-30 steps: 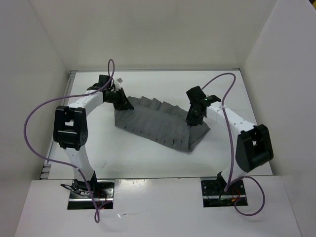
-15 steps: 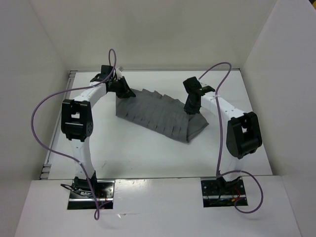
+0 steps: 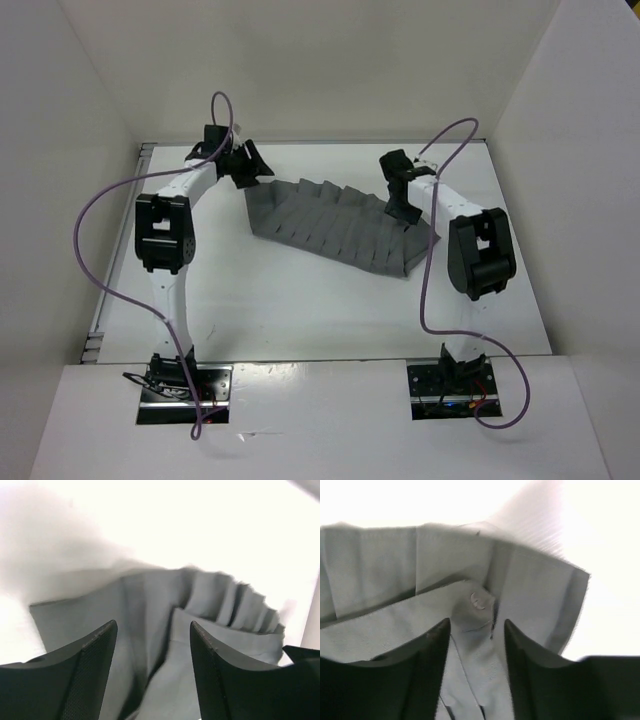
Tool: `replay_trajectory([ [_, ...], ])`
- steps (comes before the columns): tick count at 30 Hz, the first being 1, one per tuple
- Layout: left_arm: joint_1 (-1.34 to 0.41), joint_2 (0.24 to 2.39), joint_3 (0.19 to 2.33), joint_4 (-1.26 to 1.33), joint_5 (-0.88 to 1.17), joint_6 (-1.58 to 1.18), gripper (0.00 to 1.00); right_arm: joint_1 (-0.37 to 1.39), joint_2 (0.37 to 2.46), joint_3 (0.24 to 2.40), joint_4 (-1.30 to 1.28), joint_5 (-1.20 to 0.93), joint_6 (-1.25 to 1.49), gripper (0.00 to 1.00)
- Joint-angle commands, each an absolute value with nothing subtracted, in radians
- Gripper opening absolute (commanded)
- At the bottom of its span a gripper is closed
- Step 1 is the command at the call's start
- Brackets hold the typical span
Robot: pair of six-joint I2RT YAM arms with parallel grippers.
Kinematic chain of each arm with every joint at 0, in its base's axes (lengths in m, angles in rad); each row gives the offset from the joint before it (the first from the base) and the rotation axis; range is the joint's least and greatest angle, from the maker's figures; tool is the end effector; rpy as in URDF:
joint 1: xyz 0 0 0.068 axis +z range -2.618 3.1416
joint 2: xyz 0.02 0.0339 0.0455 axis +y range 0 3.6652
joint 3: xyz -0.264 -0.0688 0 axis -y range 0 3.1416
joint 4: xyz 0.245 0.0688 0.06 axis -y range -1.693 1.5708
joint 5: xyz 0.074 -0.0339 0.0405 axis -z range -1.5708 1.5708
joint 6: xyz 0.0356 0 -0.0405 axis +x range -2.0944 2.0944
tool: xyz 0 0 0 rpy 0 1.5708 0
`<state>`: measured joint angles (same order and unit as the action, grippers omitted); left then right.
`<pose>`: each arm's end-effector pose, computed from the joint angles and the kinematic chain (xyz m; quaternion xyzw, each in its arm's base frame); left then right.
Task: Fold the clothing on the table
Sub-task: Fold the skirt
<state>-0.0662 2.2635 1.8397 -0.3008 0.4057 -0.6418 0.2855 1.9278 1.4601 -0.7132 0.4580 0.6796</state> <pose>0.5144 -0.0482 0.1999 -0.1742 0.8799 -0.3117 0.3136 0.3866 0.0971 0.2060 0.2302 0.9283 -0.1097 0.2705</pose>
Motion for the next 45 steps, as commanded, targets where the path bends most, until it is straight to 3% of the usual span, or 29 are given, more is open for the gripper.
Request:
replay_trajectory([
  [1, -0.055, 2.111, 1.895, -0.265, 0.368, -0.617, 0.68, 0.284, 1.827, 1.505, -0.73, 0.517, 0.693, 0.57],
  [5, -0.044, 1.927, 1.645, -0.183, 0.368, -0.617, 0.72, 0.284, 1.662, 1.339, -0.73, 0.421, 0.703, 0.71],
  [11, -0.054, 1.802, 1.343, -0.137, 0.42, -0.571, 0.73, 0.293, 1.517, 1.157, -0.742, 0.24, 0.744, 0.71],
  [16, -0.063, 1.865, 1.299, -0.114, 0.396, -0.572, 0.72, 0.293, 1.526, 1.109, -0.693, 0.181, 0.756, 0.71],
  [17, -0.063, 1.882, 1.299, -0.104, 0.396, -0.572, 0.72, 0.293, 1.541, 1.118, -0.693, 0.181, 0.756, 0.67],
  [22, -0.081, 2.008, 1.357, -0.077, 0.448, -0.615, 0.56, 0.293, 1.63, 1.158, -0.675, 0.169, 0.756, 0.64],
  [28, -0.135, 2.069, 1.385, -0.121, 0.403, -0.606, 0.58, 0.293, 1.695, 1.167, -0.657, 0.133, 0.756, 0.64],
  [30, -0.147, 2.095, 1.385, -0.17, 0.374, -0.592, 0.48, 0.293, 1.706, 1.167, -0.647, 0.133, 0.756, 0.64],
  [31, -0.156, 2.105, 1.385, -0.198, 0.362, -0.592, 0.31, 0.293, 1.722, 1.167, -0.647, 0.133, 0.756, 0.64],
  [35, -0.156, 2.09, 1.335, -0.304, 0.325, -0.581, 0.04, 0.293, 1.798, 1.215, -0.647, 0.146, 0.746, 0.64],
  [45, -0.106, 1.901, 1.051, -0.436, 0.276, -0.629, 0.0, 0.302, 1.901, 1.284, -0.638, 0.103, 0.707, 0.64],
])
